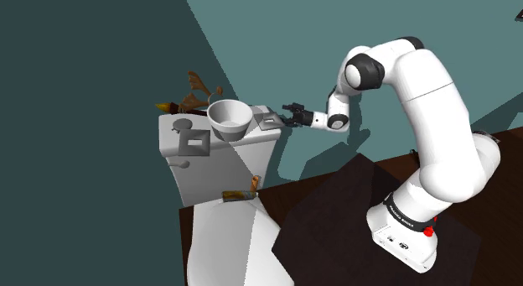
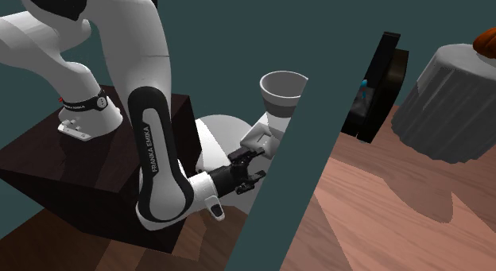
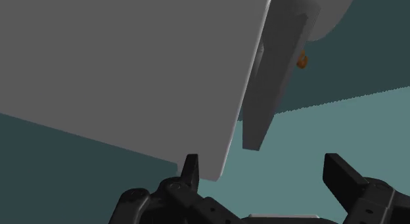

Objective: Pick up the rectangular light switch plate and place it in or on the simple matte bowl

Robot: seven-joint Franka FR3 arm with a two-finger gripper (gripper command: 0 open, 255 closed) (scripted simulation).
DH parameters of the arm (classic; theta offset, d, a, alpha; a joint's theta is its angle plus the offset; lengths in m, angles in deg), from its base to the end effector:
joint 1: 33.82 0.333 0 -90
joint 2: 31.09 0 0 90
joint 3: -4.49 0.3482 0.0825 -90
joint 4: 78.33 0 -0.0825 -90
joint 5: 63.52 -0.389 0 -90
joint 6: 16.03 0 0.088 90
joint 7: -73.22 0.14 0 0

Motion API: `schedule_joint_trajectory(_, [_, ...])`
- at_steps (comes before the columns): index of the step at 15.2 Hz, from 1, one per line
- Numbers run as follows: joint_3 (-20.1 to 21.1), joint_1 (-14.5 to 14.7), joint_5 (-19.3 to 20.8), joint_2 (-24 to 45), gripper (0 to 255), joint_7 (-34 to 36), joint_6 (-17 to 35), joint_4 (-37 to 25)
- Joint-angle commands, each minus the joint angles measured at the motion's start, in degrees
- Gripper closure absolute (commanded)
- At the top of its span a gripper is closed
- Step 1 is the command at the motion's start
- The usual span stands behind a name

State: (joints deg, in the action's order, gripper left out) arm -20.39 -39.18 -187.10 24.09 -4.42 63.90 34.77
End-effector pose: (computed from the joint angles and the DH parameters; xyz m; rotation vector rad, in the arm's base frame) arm 0.5753 -0.1756 0.0551 -1.5346 0.5412 -0.8088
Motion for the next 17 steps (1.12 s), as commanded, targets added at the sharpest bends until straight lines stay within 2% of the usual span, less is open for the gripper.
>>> schedule_joint_trajectory(1, [0.7, 0.5, -1.0, 0.3, 0, 0.3, 1.0, -0.8])
schedule_joint_trajectory(11, [1.4, 1.2, -2.0, 0.4, 0, 0.7, 2.2, -1.8])
schedule_joint_trajectory(12, [1.4, 1.2, -2.0, 0.4, 255, 0.7, 2.2, -1.8])
schedule_joint_trajectory(17, [1.5, 1.2, -2.0, 0.4, 255, 0.7, 2.3, -1.8])
